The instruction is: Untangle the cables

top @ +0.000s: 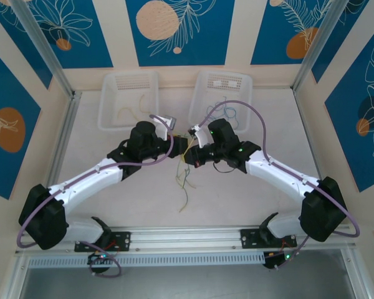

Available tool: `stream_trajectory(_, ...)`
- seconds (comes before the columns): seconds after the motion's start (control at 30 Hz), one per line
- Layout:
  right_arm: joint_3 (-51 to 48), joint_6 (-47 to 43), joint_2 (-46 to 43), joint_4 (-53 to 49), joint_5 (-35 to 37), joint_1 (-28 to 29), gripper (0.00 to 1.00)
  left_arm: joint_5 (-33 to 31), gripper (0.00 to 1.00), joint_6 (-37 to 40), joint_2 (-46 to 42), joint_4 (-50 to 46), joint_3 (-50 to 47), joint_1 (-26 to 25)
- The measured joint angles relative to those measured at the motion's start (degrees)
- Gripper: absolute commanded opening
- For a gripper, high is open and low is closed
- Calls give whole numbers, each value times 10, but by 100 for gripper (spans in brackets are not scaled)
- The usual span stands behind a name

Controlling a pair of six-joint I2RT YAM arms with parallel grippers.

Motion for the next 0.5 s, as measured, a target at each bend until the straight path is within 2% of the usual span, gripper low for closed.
stream_trajectory(0.07,0,-7,1,1,0,4,0,0,44,0,0,2,0,0)
stream_trajectory(0.2,5,-24,0,8,0,17,0,0,15,-2,0,3,0,0)
stream_trajectory(0.33,9,-29,0,5,2,24,0,-7,0,4,0,3,0,0)
stream_trajectory(0.47,10,-30,0,3,4,23,0,-11,0,5,-5,2,0,0)
stream_trajectory(0.5,11,-30,0,3,4,23,4,-12,0,5,-8,2,-1,0)
